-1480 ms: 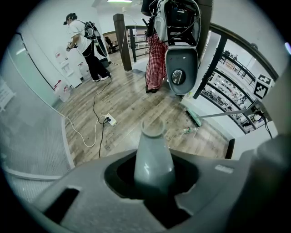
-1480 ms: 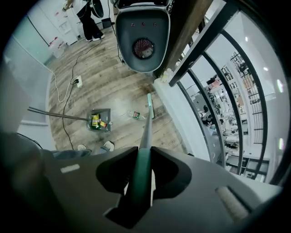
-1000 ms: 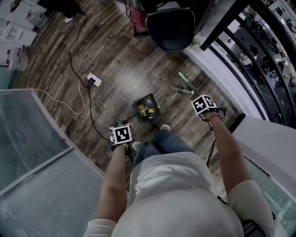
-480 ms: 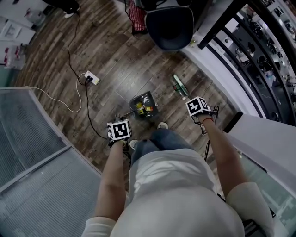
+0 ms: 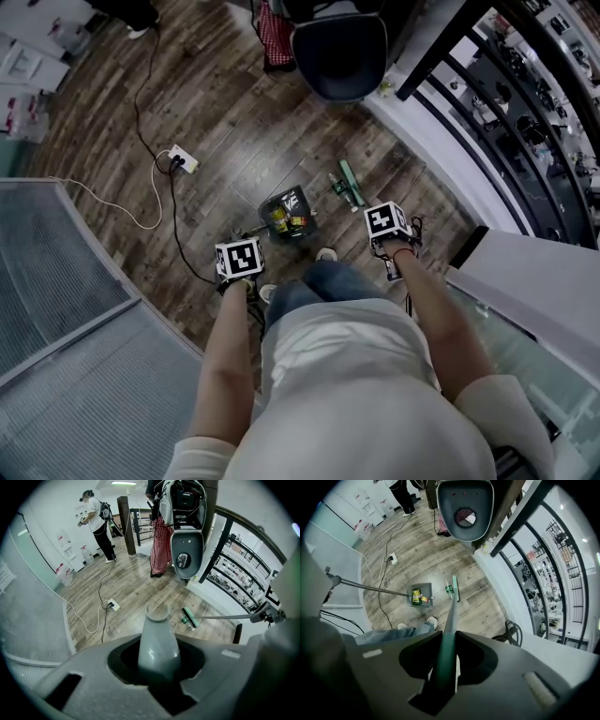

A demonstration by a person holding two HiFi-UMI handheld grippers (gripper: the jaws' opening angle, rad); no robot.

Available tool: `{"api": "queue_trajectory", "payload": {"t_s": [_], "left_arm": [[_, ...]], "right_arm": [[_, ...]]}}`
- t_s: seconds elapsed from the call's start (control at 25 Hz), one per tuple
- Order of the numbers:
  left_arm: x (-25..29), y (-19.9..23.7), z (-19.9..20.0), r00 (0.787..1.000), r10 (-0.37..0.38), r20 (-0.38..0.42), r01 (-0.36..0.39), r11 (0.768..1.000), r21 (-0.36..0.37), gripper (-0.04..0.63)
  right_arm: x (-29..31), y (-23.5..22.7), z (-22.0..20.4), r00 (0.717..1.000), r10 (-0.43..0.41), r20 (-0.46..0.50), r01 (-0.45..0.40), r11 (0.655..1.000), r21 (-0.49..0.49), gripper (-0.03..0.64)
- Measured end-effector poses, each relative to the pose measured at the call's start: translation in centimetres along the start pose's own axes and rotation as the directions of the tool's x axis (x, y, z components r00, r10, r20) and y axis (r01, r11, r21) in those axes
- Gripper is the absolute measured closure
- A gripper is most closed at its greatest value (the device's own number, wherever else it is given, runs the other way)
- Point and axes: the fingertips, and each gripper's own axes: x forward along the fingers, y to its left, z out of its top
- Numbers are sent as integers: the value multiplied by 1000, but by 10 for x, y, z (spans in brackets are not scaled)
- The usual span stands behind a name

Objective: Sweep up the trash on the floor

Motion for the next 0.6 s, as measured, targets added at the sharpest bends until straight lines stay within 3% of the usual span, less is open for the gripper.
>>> {"api": "queue_trajectory", "payload": {"t_s": [0.4,0.6], "left_arm": [[4,-7,0,999,-46,23,46,999,-15,500],[8,-7,0,998,-50,24,51,999,-18,500]], "right_arm": [[-1,36,-15,999,45,-14,-45,999,-28,518],[2,53,-22,999,26,-24,-28,995,-94,518]]}}
